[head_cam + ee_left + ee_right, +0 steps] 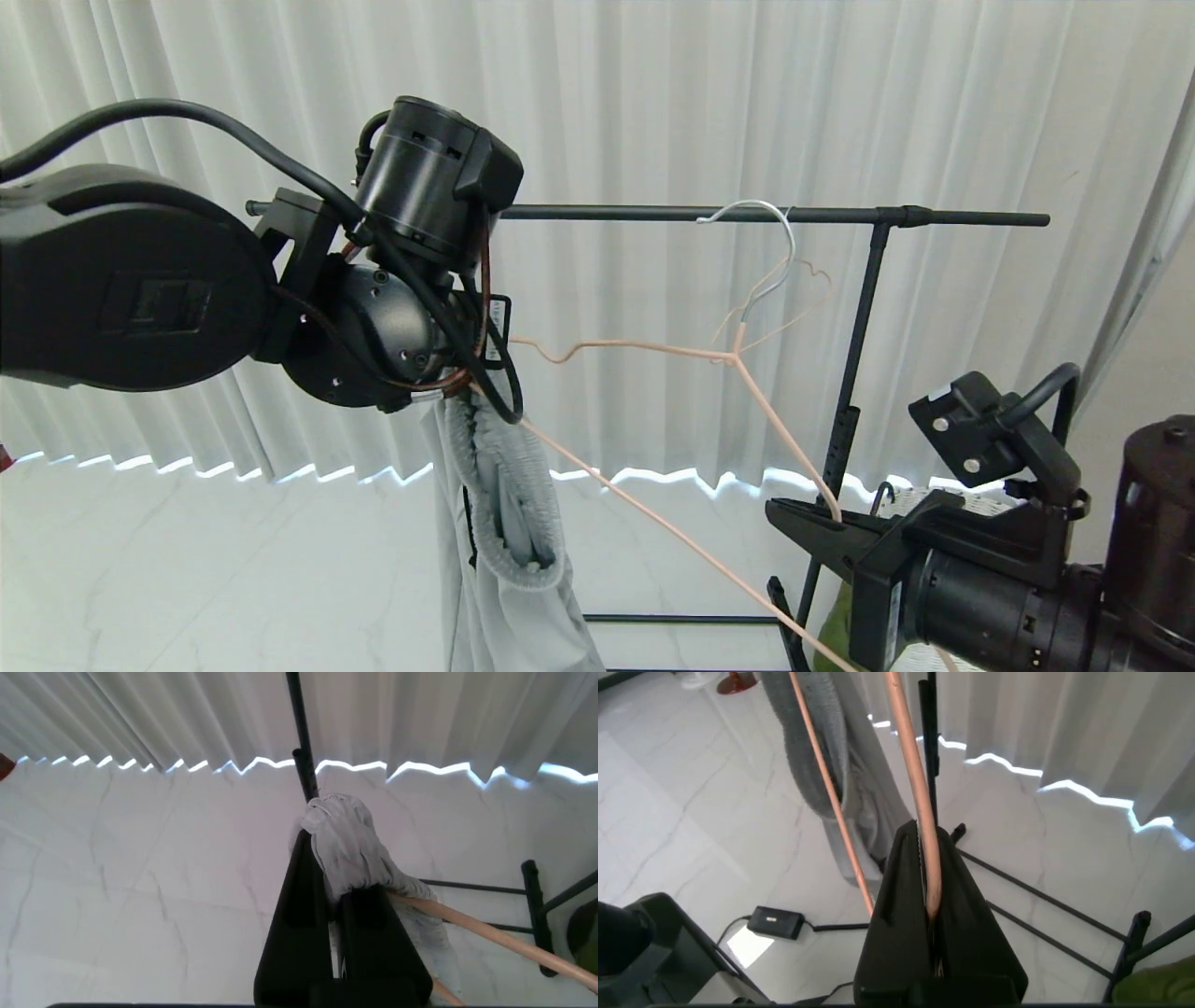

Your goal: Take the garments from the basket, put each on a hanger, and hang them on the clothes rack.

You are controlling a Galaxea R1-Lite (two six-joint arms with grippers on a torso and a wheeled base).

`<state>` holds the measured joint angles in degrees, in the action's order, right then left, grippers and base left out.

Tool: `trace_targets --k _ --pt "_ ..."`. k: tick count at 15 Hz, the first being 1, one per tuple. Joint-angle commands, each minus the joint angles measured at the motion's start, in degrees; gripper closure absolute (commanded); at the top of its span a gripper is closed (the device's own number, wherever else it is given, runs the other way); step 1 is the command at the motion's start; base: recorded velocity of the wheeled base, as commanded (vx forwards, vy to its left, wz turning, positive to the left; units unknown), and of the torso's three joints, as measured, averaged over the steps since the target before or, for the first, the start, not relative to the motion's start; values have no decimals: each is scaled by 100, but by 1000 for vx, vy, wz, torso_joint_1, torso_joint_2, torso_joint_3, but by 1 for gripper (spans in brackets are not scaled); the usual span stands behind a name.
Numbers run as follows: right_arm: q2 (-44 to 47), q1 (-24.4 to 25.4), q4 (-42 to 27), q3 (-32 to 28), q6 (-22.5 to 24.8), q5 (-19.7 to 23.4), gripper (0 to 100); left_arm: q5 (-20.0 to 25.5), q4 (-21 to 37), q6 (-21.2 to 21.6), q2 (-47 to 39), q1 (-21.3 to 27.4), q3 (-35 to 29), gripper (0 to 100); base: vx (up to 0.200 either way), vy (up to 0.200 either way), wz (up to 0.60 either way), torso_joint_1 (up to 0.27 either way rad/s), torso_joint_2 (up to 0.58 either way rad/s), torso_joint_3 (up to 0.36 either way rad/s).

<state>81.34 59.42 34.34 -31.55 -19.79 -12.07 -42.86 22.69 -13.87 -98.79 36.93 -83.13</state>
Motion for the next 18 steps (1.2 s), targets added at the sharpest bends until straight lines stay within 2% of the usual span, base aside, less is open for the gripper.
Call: trace_targets --k 1,3,6,9,12,13,14,16,18 --pt "172 0 73 -18 -25 -59 100 -3 -1 -19 27 8 16 100 0 0 0 0 0 0" --pt "339 0 222 -36 -34 -138 100 -3 -1 -107 36 60 16 100 0 0 0 0 0 0" --pt "814 26 802 -71 -34 -296 100 -3 25 -204 79 245 16 100 0 0 0 0 0 0" --pt "954 175 873 -71 -43 -296 100 -3 34 -247 132 350 16 100 0 0 0 0 0 0" --pt "1130 281 1040 -106 -148 -296 100 -3 43 -318 282 702 25 100 0 0 0 0 0 0" --pt "1218 334 1075 -123 -192 -296 100 24 69 -318 475 974 60 100 0 0 0 0 0 0" --pt "1288 448 1101 -132 -228 -296 100 103 69 -318 633 1326 121 100 0 0 0 0 0 0" --pt "1411 650 1242 -150 -280 -305 100 314 69 -318 818 1669 244 100 0 0 0 0 0 0" --pt "1499 782 1356 -150 -280 -305 100 938 69 -300 1055 1897 376 100 0 0 0 0 0 0"
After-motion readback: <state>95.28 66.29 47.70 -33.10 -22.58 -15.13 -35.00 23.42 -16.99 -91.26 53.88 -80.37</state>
